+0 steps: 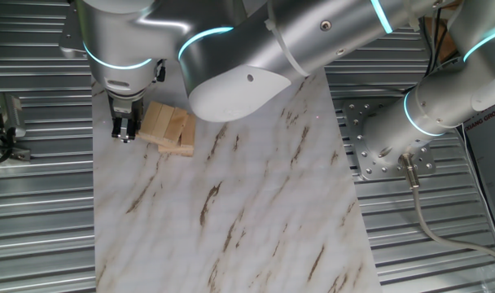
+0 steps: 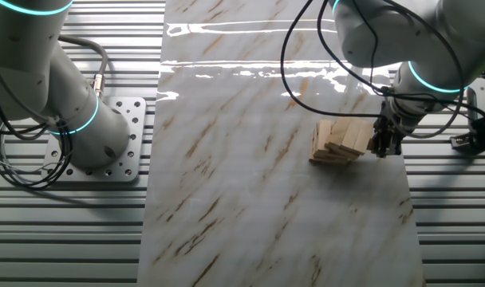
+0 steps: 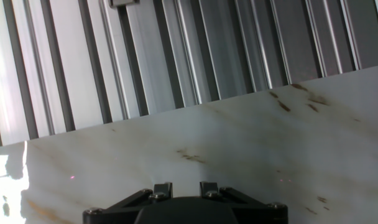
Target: Play Jenga
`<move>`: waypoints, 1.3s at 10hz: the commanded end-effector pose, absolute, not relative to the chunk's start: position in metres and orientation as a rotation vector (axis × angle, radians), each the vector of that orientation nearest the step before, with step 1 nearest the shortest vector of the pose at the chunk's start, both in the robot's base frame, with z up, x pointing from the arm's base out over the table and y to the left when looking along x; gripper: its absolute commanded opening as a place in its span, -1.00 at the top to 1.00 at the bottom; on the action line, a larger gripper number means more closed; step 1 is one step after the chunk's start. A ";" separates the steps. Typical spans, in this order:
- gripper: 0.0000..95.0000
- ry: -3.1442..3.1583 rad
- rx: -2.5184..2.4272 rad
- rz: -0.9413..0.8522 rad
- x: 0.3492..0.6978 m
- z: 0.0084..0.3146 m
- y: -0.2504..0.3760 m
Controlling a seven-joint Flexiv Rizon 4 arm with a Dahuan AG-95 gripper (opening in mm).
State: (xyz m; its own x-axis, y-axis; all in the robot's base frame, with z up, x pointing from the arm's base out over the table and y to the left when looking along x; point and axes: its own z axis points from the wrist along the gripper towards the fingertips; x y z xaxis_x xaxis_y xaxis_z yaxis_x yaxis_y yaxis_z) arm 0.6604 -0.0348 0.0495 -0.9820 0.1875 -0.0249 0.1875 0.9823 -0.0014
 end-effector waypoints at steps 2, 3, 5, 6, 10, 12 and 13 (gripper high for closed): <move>1.00 3.100 0.294 -0.010 0.660 0.051 -0.034; 1.00 3.101 0.293 -0.011 0.659 0.052 -0.034; 1.00 3.102 0.293 -0.008 0.658 0.054 -0.034; 1.00 3.102 0.292 -0.007 0.658 0.054 -0.034; 1.00 3.103 0.280 -0.002 0.656 0.053 -0.034; 1.00 3.104 0.277 0.000 0.655 0.054 -0.034; 1.00 3.105 0.276 0.002 0.654 0.055 -0.034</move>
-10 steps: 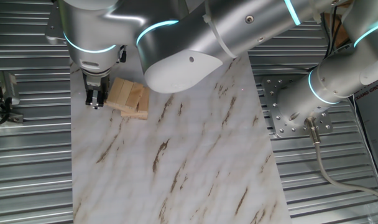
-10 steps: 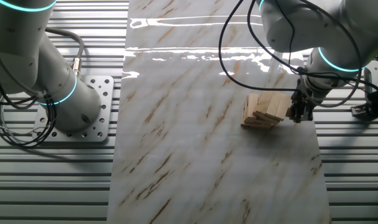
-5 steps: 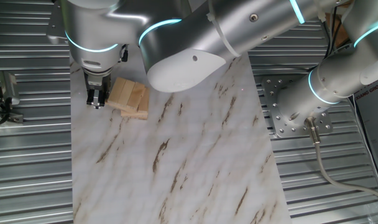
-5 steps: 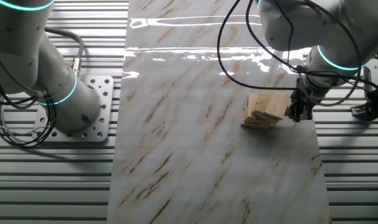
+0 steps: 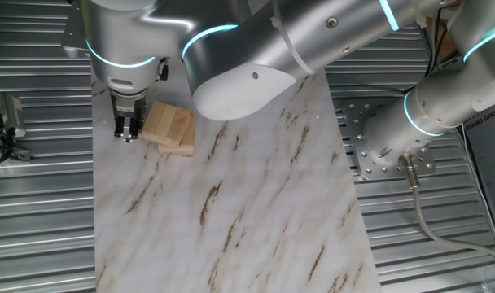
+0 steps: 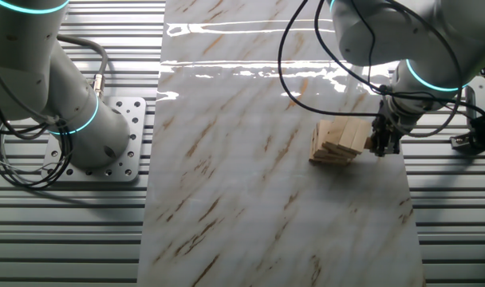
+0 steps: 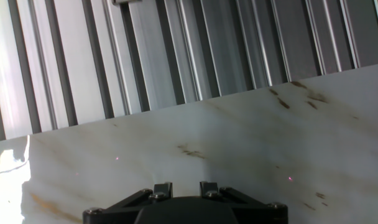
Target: Play Jenga
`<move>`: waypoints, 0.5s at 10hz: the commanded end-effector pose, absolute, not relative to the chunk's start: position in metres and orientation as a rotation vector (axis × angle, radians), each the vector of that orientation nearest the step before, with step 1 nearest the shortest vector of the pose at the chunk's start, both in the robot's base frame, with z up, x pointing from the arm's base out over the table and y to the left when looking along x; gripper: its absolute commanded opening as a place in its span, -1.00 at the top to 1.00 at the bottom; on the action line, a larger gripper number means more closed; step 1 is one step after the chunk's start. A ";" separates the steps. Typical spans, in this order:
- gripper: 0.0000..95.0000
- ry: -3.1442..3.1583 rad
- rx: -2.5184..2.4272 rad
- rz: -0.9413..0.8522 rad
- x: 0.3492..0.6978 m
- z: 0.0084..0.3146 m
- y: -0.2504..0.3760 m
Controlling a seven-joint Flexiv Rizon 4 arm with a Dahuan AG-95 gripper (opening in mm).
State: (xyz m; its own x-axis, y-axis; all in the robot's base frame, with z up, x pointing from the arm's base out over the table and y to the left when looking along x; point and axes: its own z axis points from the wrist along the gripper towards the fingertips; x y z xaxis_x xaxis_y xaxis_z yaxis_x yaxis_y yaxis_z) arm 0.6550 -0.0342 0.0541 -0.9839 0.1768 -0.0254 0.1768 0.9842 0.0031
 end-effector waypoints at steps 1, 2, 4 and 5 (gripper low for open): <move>1.00 3.107 0.277 0.006 0.654 0.055 -0.034; 1.00 3.107 0.272 0.006 0.653 0.056 -0.034; 1.00 3.109 0.263 0.015 0.652 0.056 -0.033; 1.00 3.112 0.258 0.018 0.652 0.055 -0.033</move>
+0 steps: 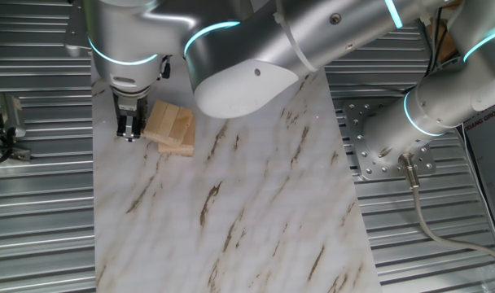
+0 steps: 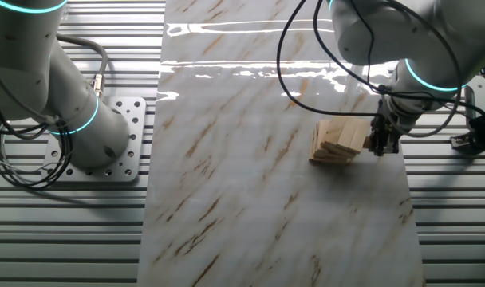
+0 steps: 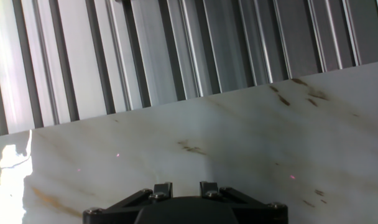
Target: Play Jenga
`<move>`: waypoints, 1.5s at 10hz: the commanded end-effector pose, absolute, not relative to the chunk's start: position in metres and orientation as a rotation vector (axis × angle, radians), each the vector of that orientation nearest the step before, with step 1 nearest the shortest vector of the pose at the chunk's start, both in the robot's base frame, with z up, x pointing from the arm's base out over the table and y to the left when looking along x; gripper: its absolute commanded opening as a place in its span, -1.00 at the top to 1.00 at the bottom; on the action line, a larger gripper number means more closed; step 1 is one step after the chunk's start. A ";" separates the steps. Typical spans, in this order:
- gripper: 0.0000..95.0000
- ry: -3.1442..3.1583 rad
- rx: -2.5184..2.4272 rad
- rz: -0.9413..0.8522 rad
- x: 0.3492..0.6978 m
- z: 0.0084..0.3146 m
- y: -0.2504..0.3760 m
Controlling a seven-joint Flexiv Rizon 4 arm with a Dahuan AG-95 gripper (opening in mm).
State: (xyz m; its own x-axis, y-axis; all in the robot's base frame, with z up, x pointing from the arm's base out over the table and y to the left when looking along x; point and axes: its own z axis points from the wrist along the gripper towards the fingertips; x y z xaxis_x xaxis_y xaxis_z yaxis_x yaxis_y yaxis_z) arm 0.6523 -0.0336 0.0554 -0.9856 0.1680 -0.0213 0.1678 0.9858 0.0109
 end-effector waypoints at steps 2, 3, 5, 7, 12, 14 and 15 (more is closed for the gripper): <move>1.00 3.111 0.241 0.018 0.650 0.053 -0.032; 1.00 3.112 0.236 0.020 0.648 0.052 -0.031; 1.00 3.115 0.225 0.028 0.647 0.052 -0.031; 1.00 3.120 0.214 0.041 0.647 0.054 -0.030; 1.00 3.125 0.192 0.056 0.645 0.054 -0.026; 1.00 3.127 0.174 0.050 0.644 0.053 -0.025; 1.00 3.128 0.172 0.056 0.643 0.052 -0.024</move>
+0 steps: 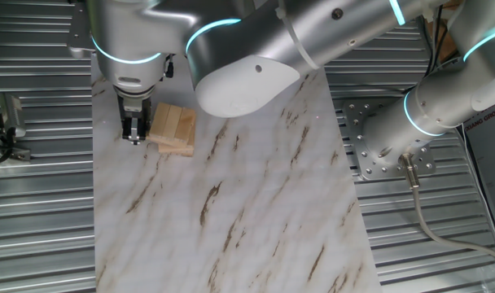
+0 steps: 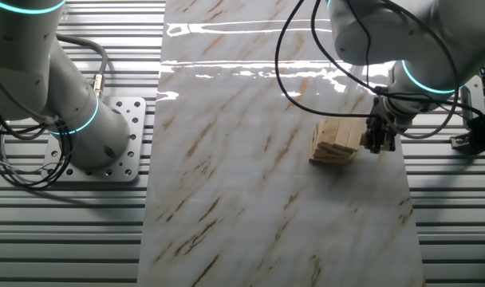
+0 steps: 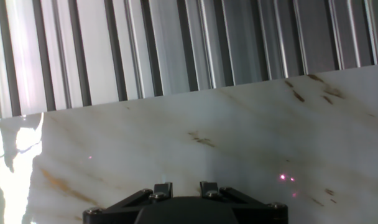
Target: Play Jenga
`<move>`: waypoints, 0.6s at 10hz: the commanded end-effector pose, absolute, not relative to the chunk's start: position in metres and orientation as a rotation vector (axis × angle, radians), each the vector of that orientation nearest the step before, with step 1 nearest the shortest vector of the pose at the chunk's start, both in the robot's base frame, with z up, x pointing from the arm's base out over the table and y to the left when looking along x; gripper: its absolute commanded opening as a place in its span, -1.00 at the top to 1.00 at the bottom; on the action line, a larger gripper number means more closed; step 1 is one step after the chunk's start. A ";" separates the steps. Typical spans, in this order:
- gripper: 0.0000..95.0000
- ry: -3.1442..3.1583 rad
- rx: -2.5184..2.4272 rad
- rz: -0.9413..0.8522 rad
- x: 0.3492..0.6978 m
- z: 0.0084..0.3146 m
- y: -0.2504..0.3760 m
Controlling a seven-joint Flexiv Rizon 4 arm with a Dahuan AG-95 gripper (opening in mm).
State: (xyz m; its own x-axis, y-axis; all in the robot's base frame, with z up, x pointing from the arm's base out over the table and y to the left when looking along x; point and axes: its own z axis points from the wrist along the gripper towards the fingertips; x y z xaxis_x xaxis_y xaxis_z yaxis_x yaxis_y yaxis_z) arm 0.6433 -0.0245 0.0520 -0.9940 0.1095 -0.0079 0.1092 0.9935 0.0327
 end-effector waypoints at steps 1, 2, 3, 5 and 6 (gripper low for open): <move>1.00 3.128 0.170 0.055 0.642 0.051 -0.024; 1.00 3.129 0.168 0.053 0.641 0.051 -0.024; 1.00 3.127 0.171 0.053 0.640 0.050 -0.025; 1.00 3.124 0.180 0.051 0.640 0.049 -0.025; 1.00 3.121 0.189 0.048 0.640 0.049 -0.025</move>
State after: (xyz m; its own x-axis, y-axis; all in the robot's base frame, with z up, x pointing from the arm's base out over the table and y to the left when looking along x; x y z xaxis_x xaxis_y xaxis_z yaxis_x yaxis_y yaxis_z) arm 0.6387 -0.0249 0.0499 -0.9925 0.1220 -0.0124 0.1216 0.9921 0.0318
